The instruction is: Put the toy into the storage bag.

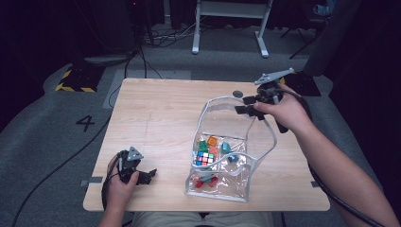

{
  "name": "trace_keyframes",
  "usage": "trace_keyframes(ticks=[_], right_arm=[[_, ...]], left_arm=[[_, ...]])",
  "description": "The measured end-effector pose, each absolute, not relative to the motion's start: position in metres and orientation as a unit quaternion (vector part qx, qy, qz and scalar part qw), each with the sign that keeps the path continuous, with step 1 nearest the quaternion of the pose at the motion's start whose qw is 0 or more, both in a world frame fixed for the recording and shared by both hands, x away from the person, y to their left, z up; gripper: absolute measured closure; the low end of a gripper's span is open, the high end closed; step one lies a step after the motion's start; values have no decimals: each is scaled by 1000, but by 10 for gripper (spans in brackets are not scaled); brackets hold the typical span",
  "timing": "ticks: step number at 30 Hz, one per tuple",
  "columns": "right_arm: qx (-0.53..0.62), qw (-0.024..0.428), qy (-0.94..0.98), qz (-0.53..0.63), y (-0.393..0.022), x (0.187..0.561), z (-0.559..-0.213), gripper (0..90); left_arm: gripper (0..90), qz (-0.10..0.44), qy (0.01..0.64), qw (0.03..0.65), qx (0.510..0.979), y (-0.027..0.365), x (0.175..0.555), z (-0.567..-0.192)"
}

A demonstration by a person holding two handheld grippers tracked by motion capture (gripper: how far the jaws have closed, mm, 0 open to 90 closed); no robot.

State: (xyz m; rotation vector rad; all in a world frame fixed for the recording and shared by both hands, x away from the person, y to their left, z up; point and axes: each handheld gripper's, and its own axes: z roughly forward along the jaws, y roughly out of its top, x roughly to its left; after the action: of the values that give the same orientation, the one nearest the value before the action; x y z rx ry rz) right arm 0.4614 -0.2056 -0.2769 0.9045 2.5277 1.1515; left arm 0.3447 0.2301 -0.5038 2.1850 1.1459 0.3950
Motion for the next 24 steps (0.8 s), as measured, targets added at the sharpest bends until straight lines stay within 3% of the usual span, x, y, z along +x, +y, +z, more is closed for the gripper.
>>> trace_keyframes(ticks=[11,24], right_arm=[[357,138,831,404,-271,451,-267,435],[412,163,804,397,-342,428,-293,394]], left_arm=[[0,150,435,316,830,230,345,-504],[0,150,435,316,830,230,345,-504]])
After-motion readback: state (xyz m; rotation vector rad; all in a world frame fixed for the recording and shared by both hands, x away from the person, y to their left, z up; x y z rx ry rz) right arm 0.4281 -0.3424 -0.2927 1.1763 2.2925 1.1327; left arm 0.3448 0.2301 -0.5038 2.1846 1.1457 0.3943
